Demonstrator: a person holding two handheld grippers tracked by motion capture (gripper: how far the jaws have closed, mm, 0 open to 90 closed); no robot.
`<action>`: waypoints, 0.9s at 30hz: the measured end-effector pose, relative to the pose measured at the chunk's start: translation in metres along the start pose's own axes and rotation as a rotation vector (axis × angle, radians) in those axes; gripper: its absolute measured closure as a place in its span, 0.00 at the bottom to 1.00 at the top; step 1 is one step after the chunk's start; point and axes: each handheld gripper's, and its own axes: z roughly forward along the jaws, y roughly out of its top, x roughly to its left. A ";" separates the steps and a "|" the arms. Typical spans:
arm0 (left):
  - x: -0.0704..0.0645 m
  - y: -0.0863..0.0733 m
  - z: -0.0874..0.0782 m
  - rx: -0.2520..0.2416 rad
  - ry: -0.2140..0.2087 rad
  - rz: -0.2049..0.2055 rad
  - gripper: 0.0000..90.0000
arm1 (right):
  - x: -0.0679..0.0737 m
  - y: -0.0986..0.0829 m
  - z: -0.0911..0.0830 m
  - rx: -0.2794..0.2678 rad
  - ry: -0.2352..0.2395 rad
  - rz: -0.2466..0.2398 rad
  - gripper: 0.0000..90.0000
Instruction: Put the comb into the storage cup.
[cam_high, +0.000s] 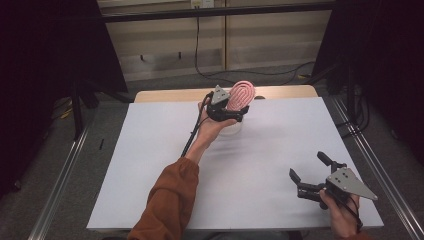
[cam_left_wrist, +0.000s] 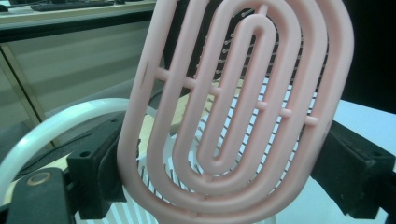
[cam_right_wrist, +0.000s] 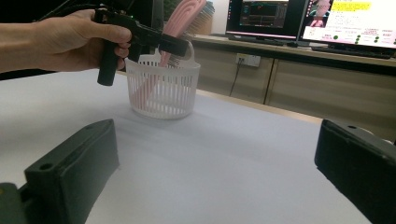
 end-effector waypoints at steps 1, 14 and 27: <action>-0.001 -0.001 0.001 0.002 -0.004 -0.002 0.15 | 0.000 0.000 0.000 -0.002 0.001 0.000 0.00; -0.002 -0.006 0.006 0.021 0.013 -0.031 0.15 | 0.000 0.000 0.000 -0.002 0.003 -0.001 0.00; 0.002 -0.009 0.005 0.045 0.007 -0.014 0.11 | 0.000 0.000 0.000 0.000 0.001 -0.001 0.00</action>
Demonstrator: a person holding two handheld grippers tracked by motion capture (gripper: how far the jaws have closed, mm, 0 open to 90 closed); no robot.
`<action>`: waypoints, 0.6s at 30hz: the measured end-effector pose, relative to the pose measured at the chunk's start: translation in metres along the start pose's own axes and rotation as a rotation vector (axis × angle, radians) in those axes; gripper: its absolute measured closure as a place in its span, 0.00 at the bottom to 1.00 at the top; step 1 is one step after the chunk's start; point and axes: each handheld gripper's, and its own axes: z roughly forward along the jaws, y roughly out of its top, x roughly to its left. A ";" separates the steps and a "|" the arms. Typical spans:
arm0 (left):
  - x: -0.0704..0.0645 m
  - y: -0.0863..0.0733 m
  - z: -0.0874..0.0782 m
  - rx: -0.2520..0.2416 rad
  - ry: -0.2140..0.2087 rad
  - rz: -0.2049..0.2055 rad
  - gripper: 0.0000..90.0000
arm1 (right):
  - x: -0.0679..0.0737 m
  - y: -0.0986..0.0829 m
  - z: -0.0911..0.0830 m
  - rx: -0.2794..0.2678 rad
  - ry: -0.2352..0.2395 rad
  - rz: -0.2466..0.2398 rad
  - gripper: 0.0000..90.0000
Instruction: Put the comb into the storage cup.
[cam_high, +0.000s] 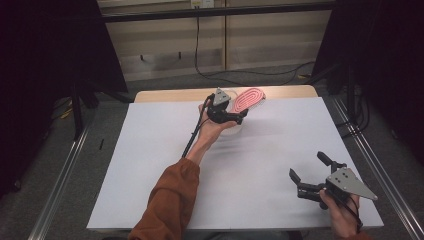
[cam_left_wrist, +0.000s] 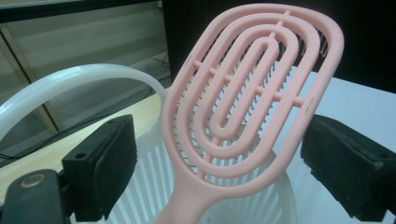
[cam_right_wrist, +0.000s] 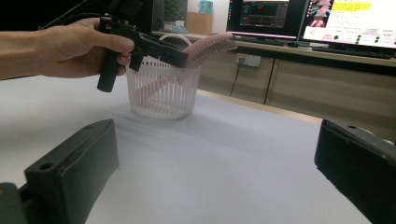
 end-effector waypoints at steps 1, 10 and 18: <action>0.000 0.000 0.000 0.002 -0.004 0.004 0.11 | 0.000 0.000 0.000 -0.002 0.001 0.000 0.00; 0.000 0.004 -0.005 -0.044 -0.024 -0.030 0.04 | -0.001 0.000 0.000 -0.005 -0.002 0.001 0.00; 0.003 0.005 -0.017 -0.082 -0.019 -0.016 0.02 | -0.001 0.000 0.000 -0.004 -0.005 -0.001 0.00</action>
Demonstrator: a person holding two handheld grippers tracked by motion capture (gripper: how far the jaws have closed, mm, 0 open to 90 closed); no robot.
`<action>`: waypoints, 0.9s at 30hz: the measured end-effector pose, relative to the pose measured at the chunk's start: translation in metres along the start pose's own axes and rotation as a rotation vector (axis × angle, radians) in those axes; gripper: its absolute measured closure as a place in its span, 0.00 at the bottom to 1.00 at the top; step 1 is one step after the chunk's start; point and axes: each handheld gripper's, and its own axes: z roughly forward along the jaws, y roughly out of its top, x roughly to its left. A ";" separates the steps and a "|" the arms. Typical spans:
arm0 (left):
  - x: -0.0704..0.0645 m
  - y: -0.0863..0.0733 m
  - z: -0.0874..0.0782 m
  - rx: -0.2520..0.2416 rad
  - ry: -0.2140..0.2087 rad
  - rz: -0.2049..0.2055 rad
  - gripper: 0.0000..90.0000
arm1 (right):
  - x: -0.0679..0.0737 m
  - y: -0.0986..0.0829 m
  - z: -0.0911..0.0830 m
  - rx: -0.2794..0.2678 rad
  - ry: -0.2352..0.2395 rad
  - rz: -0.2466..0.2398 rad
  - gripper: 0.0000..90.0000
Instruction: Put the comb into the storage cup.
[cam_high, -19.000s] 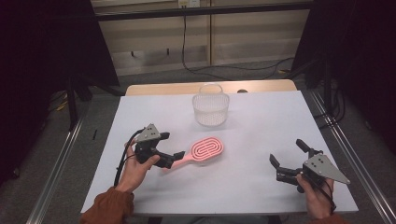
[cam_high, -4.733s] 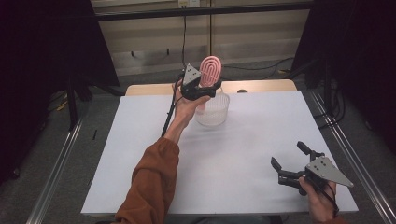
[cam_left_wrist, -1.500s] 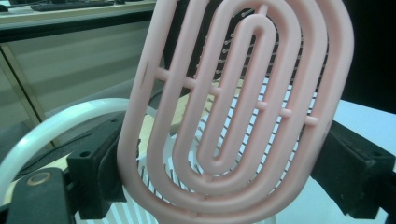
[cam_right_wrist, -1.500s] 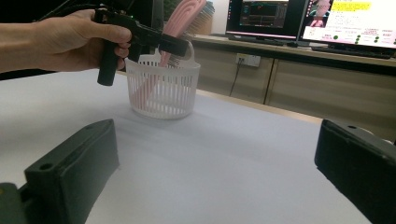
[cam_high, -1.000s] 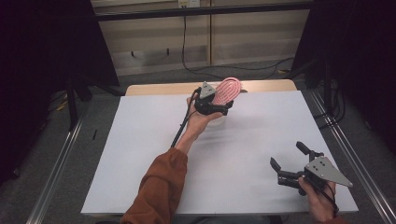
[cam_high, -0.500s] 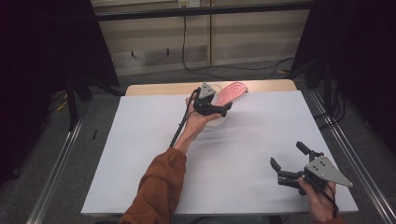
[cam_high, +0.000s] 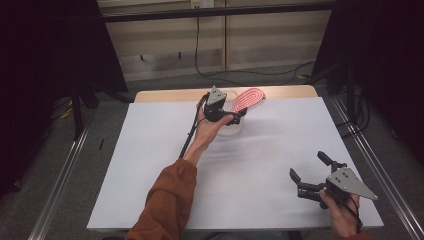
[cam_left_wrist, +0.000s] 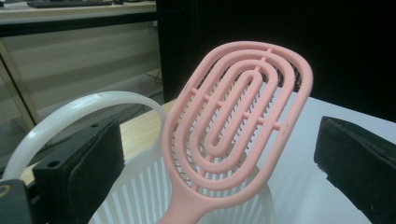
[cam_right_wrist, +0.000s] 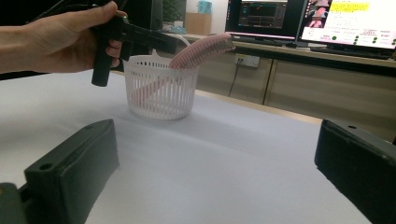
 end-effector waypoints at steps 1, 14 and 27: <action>0.001 0.000 -0.002 -0.008 -0.001 0.003 0.02 | 0.000 0.000 0.000 0.000 -0.002 0.000 0.00; 0.010 0.005 -0.023 -0.055 0.019 -0.010 0.03 | -0.002 -0.001 0.000 0.000 -0.008 0.008 0.00; 0.013 0.001 -0.048 -0.079 0.036 -0.041 0.03 | -0.002 -0.001 0.002 0.002 -0.020 0.000 0.00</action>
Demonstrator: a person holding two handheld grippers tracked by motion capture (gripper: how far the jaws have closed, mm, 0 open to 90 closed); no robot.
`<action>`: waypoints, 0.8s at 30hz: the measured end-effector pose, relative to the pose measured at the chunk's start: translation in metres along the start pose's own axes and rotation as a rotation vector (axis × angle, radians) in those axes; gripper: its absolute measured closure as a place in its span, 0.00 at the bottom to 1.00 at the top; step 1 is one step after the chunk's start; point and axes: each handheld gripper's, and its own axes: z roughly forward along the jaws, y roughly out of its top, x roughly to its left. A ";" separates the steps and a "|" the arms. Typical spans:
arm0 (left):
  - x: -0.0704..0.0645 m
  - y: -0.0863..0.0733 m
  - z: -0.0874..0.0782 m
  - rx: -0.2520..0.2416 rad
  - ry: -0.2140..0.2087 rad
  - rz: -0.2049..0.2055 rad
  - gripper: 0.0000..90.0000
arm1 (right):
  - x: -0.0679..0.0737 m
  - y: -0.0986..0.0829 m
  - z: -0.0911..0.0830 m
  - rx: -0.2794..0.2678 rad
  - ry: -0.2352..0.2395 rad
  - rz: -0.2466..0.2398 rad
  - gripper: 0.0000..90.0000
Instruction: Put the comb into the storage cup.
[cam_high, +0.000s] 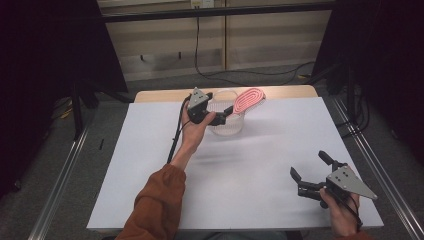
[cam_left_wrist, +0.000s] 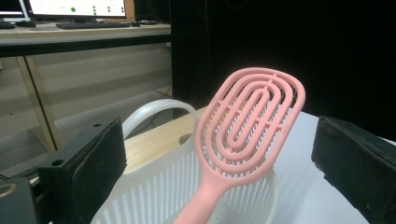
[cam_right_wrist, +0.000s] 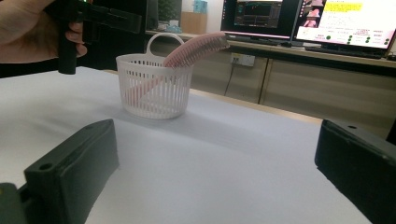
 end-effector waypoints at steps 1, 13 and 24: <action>0.001 0.000 -0.002 -0.002 -0.005 -0.001 0.03 | 0.000 0.000 0.000 0.001 -0.001 -0.002 0.00; 0.000 -0.004 -0.022 -0.011 0.031 0.030 0.04 | 0.003 0.002 -0.001 -0.001 -0.006 -0.009 0.00; -0.007 0.001 -0.046 -0.027 0.052 0.040 0.04 | 0.003 0.002 -0.002 0.002 -0.015 -0.009 0.00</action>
